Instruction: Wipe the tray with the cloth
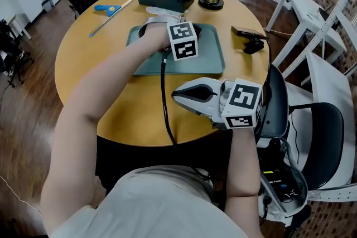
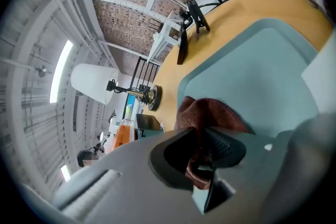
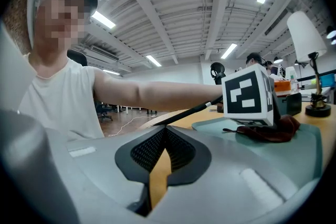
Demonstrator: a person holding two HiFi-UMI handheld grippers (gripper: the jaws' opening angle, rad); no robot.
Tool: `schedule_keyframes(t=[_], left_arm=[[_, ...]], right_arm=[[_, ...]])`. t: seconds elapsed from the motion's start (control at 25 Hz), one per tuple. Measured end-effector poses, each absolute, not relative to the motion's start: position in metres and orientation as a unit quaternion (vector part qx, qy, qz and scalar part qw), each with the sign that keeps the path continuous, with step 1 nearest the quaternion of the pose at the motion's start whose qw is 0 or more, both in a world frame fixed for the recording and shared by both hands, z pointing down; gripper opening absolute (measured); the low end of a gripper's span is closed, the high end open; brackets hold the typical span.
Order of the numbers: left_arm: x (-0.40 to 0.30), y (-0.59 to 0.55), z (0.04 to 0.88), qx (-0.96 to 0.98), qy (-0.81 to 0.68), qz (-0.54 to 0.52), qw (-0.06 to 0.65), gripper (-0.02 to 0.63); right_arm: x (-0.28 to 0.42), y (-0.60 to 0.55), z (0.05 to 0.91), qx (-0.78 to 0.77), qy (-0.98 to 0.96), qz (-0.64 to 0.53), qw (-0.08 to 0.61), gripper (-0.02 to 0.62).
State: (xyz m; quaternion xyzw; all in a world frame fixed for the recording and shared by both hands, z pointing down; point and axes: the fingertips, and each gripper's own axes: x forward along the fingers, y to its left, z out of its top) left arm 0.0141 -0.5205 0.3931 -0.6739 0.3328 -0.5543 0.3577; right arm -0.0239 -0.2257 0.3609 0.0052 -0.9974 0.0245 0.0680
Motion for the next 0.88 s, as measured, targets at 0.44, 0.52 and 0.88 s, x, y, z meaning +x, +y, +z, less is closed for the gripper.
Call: schedule_keyframes(t=[0.44, 0.52, 0.88], left_arm=[[0.05, -0.535, 0.394, -0.666, 0.338, -0.549, 0.376, 0.063], [0.061, -0.537, 0.393, -0.667, 0.333, -0.548, 0.379, 0.064], [0.084, -0.507, 0.394, -0.696, 0.298, -0.553, 0.348, 0.064]], right_arm=[[-0.001, -0.225, 0.359, 0.017, -0.997, 0.023, 0.065, 0.002], [-0.001, -0.225, 0.359, 0.018, -0.998, 0.022, 0.064, 0.002], [0.0, -0.224, 0.36, 0.013, -0.998, 0.021, 0.064, 0.002]])
